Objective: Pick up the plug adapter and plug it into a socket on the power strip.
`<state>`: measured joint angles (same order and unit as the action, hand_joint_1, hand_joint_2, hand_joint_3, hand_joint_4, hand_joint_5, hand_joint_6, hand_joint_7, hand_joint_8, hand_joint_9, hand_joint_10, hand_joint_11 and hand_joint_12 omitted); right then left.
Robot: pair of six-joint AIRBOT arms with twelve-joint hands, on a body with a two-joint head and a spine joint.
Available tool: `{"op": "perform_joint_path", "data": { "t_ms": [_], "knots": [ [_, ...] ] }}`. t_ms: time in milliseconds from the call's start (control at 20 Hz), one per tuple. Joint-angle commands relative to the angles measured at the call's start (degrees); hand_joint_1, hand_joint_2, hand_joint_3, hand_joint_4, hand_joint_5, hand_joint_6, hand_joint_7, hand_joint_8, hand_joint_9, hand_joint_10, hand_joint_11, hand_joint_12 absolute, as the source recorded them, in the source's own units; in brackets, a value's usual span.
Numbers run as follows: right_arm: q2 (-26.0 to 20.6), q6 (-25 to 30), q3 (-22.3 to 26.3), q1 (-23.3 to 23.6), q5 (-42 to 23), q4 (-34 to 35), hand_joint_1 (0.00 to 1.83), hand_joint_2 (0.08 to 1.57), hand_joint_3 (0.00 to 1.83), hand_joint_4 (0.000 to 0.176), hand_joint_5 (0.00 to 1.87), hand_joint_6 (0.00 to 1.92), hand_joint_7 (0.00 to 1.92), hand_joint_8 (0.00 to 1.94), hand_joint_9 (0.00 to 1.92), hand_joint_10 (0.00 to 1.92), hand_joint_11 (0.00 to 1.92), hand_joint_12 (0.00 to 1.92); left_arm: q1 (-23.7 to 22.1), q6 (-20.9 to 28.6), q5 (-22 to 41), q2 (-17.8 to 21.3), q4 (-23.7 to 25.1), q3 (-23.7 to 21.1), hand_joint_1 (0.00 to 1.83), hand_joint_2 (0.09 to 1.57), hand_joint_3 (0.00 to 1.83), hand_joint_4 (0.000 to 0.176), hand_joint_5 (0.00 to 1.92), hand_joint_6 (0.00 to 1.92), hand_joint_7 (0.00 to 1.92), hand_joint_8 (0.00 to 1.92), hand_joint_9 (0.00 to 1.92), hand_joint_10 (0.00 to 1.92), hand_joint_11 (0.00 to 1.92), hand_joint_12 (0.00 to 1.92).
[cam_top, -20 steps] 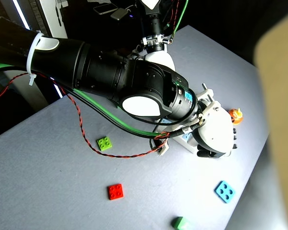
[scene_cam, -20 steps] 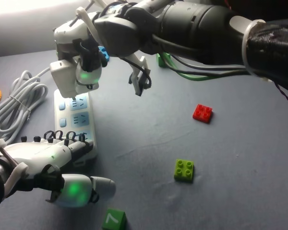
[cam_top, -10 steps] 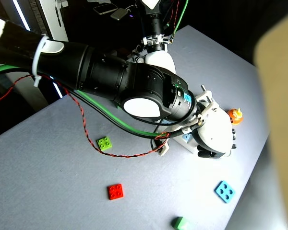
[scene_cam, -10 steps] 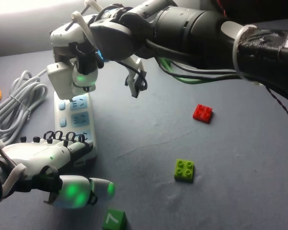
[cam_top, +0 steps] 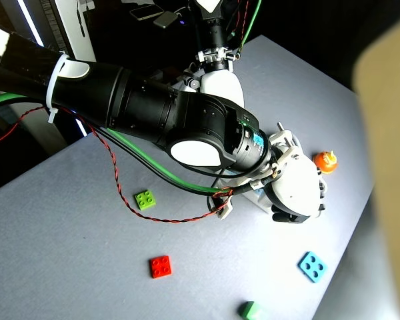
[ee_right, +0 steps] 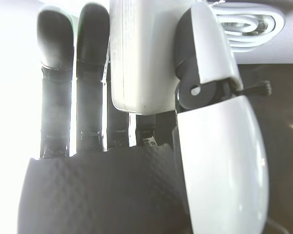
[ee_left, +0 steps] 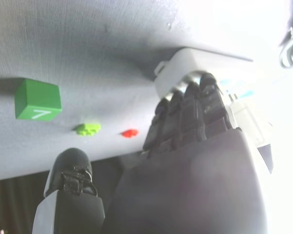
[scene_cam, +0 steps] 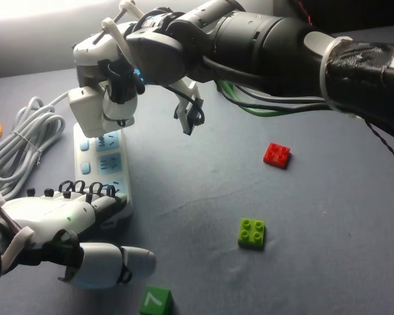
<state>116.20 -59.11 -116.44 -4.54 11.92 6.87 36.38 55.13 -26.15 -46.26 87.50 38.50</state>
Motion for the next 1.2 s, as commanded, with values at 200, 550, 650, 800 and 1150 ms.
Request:
{"op": "perform_joint_path", "data": {
  "t_ms": [200, 550, 650, 800, 1150],
  "knots": [
    [0.1, 0.5, -0.1, 0.7, -5.5, 0.4, 1.26, 1.13, 0.0, 0.0, 0.91, 0.92, 1.01, 1.15, 0.94, 1.08, 0.84, 1.44, 1.6, 2.5, 0.9, 0.4, -1.0, -0.9, 0.0, 1.14, 0.0, 0.0, 0.0, 0.0, 0.0, 0.0, 0.0, 0.0, 0.0, 0.0],
    [0.0, 0.4, -0.1, 0.7, -4.4, 0.4, 1.25, 1.14, 0.0, 0.0, 0.93, 0.87, 0.98, 1.22, 0.88, 1.16, 0.75, 1.53, 1.5, 2.5, 0.9, 0.4, -1.0, -0.9, 0.0, 1.14, 0.0, 0.0, 0.02, 0.01, 0.04, 0.01, 0.0, 0.0, 0.0, 0.0],
    [0.0, 0.3, -0.1, 0.8, -4.3, 0.4, 1.26, 1.13, 0.0, 0.0, 0.92, 0.89, 1.0, 1.19, 0.9, 1.16, 0.78, 1.52, 1.5, 2.5, 0.8, 0.4, -1.0, -0.9, 0.0, 1.15, 0.0, 0.0, 0.0, 0.0, 0.02, 0.0, 0.0, 0.0, 0.0, 0.0],
    [0.0, 0.3, -0.1, 1.0, -3.8, 0.4, 1.25, 1.13, 0.0, 0.0, 0.93, 0.89, 1.01, 1.16, 0.92, 1.11, 0.81, 1.46, 1.5, 2.5, 0.8, 0.4, -1.0, -0.9, 0.0, 1.14, 0.0, 0.0, 0.0, 0.0, 0.0, 0.0, 0.0, 0.0, 0.0, 0.0],
    [-0.1, -1.2, -0.1, 1.2, -3.4, 0.4, 1.26, 1.15, 0.0, 0.0, 0.83, 1.02, 1.02, 1.15, 0.94, 1.09, 0.81, 1.48, 0.9, 2.5, 2.0, -0.2, 1.0, -0.4, 0.0, 1.14, 0.0, 0.0, 0.01, 0.0, 0.04, 0.01, 0.03, 0.01, 0.0, 0.0]
  ]
}}
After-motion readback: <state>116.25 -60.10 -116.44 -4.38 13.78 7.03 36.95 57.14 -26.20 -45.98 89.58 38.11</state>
